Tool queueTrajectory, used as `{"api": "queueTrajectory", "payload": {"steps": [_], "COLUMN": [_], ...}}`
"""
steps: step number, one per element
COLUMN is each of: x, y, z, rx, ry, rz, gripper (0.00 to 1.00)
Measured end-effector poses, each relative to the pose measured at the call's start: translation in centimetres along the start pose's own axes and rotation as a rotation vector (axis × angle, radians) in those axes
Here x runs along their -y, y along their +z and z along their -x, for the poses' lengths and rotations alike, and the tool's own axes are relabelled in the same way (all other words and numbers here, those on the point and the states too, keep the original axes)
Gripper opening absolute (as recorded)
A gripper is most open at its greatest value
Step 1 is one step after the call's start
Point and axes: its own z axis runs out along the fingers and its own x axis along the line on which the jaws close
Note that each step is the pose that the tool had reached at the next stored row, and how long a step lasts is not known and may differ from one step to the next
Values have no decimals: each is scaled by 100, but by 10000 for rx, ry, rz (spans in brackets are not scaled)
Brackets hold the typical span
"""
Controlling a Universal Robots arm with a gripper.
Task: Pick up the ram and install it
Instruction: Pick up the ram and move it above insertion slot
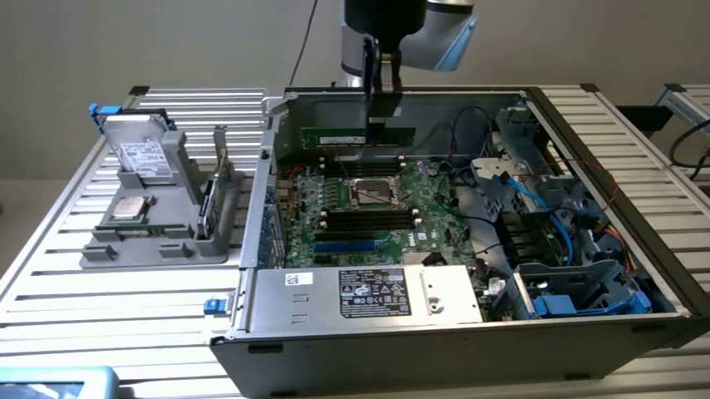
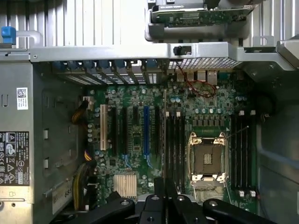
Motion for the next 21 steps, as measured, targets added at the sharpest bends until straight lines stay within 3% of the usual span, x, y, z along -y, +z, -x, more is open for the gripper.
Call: {"api": "queueTrajectory", "payload": {"steps": [8,13,21], "x": [116,145,167], "y": [12,17,68], "z": [81,123,192], "rx": [54,164,170], "ry": [0,0,1], "rz": [-13,-53,-53], "gripper": [13,13,13]}}
